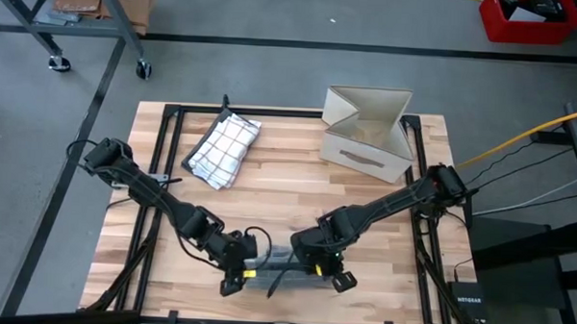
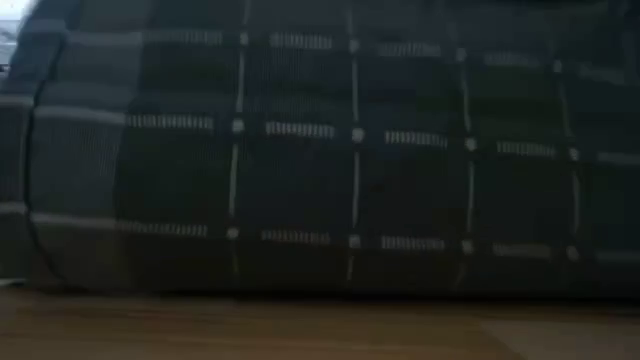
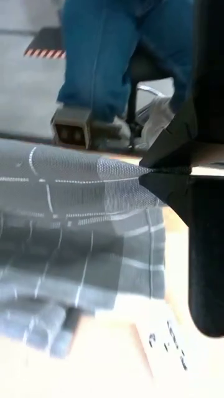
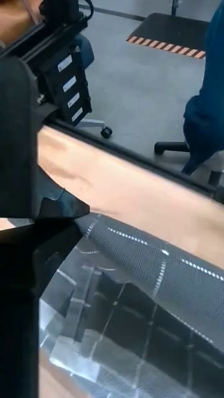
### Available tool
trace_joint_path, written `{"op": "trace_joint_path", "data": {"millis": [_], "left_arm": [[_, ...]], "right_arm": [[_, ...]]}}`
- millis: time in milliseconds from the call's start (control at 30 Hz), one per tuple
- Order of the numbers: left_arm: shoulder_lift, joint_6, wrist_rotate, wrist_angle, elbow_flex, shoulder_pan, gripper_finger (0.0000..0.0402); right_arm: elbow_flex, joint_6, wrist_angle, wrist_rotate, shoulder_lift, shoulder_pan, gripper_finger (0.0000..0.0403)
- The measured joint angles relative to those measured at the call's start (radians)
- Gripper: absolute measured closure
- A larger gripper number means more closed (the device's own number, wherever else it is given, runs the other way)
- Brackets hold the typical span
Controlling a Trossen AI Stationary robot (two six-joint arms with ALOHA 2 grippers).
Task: Fold towel
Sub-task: Fold the gray white kitchen towel
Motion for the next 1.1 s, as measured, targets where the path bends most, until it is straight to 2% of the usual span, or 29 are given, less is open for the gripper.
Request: {"op": "trace_joint_path", "data": {"millis": [200,433,567,700,833,1100], "left_arm": [[0.007,-0.079,-0.039,-0.001,-0.069,0.036,0.0401],[0.008,-0.143,-0.114,0.005,-0.156,0.065,0.0401],[0.008,-0.163,-0.185,0.007,-0.191,0.069,0.0397],[0.008,-0.151,-0.213,0.001,-0.219,0.071,0.0374],[0.008,-0.149,-0.269,0.002,-0.237,0.069,0.0337],[0.008,-0.165,-0.355,0.011,-0.274,0.071,0.0255]], "right_arm": [[-0.105,0.0,0.064,0.016,0.006,-0.036,0.0398],[-0.203,0.0,0.164,0.132,0.007,-0.051,0.0393],[-0.214,-0.001,0.182,0.268,0.007,-0.048,0.0392],[-0.215,0.02,0.175,0.425,0.007,-0.048,0.0383],[-0.215,0.06,0.167,0.546,0.007,-0.048,0.0346],[-0.215,0.084,0.167,0.67,0.012,-0.048,0.0241]]}}
